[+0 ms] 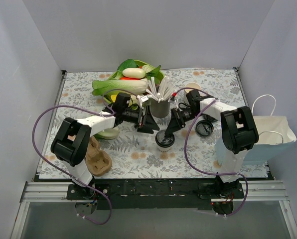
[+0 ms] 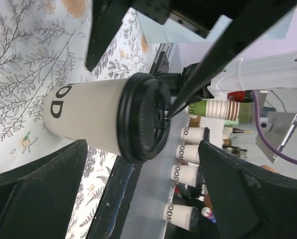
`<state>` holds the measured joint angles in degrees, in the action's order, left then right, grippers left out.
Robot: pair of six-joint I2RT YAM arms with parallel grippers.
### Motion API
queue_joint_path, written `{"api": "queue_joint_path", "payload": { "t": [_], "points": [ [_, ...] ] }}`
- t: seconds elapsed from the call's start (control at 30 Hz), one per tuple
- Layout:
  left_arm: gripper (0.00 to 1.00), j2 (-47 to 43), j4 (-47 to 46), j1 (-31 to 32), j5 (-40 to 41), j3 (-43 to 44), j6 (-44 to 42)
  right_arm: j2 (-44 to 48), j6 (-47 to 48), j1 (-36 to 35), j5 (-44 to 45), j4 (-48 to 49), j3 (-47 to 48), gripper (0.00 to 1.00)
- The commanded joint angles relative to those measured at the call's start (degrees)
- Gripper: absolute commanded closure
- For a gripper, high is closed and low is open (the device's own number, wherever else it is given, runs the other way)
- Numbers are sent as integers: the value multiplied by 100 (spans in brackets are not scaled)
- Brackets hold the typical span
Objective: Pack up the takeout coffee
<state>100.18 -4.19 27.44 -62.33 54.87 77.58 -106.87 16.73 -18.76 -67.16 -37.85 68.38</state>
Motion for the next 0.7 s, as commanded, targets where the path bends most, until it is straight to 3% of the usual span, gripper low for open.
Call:
{"api": "queue_joint_path", "payload": {
  "t": [0.0, 0.17, 0.33, 0.67],
  "points": [
    [5, -700, 1718, -28, 212, 532, -1392, 342, 155, -4, 220, -214, 316, 5],
    [3, -1123, 2912, -2, 754, 885, -3342, 834, 672, 13, 1035, -844, 676, 2],
    [2, -1729, 3310, 366, 1433, 1008, -5704, 1501, 1016, 13, 1538, -1145, 1019, 2],
    [2, -1660, 3574, 1157, 1829, 1218, -8292, 2564, 1816, 4, 2891, -1629, 1300, 4]
  ]
}}
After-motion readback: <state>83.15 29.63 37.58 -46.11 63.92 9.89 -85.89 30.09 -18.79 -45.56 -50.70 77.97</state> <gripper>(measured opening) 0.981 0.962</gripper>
